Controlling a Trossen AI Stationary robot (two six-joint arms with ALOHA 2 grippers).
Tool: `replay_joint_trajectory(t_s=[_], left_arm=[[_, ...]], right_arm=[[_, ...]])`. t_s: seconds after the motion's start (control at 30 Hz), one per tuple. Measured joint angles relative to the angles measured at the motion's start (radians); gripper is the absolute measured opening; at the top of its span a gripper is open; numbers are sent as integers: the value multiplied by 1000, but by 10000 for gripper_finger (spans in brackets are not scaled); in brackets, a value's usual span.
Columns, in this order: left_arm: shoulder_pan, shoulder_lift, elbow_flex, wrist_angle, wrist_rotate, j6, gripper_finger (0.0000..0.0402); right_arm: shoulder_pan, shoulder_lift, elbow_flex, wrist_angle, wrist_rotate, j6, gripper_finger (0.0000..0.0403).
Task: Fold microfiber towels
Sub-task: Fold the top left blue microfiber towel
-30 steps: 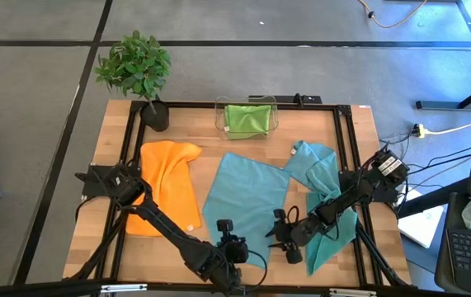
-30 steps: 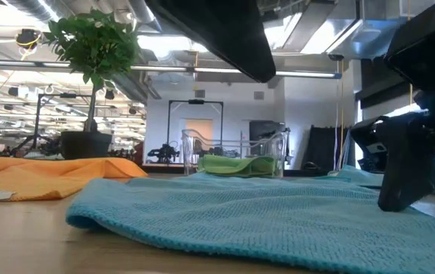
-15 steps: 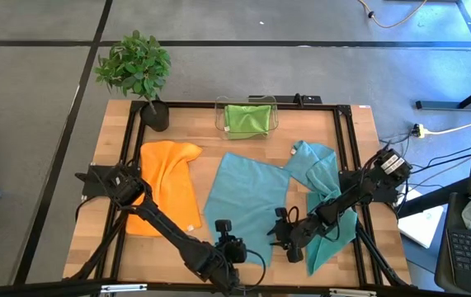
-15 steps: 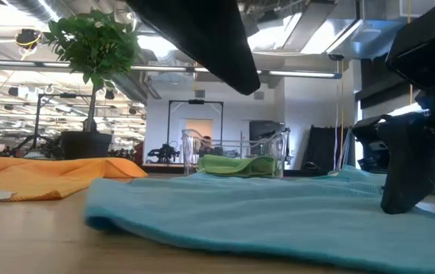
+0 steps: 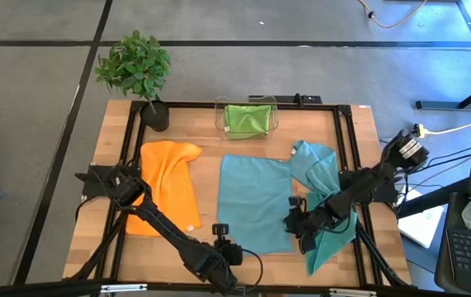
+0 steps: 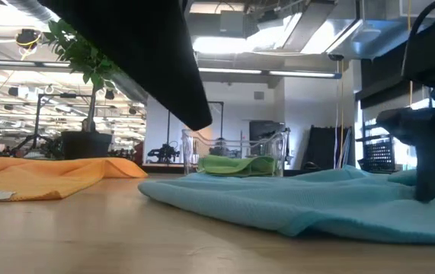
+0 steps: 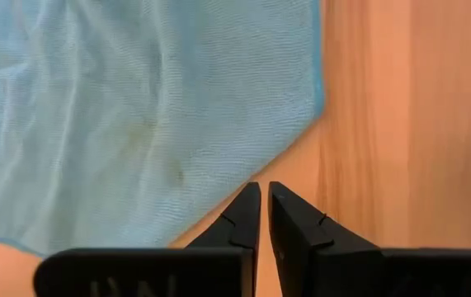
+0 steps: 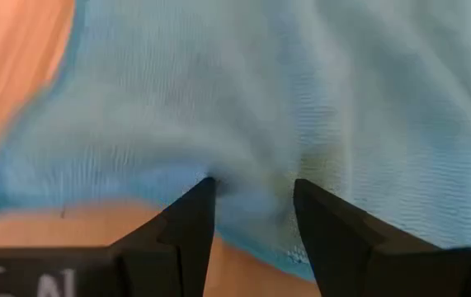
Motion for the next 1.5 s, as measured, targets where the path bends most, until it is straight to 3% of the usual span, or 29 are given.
replay_joint_trajectory(t_s=[0.3,0.47,0.6,0.77,0.93,1.1,1.23,1.5], left_arm=[[-12,1,0,118,65,27,81],[-6,10,0,212,70,147,123],[5,39,-2,257,83,253,144],[20,62,-2,300,95,386,148],[45,96,-1,319,111,394,150],[55,112,0,342,109,422,151],[54,113,0,337,101,438,151],[54,113,0,338,96,416,151]], right_arm=[[16,-83,3,110,-11,-8,170],[81,-20,5,294,-7,-29,170],[127,37,6,336,41,-35,170],[177,88,6,339,68,-27,170],[221,121,57,322,99,-54,170],[264,162,147,177,170,-75,170],[272,210,185,95,195,-15,170],[272,253,188,111,200,73,170]])
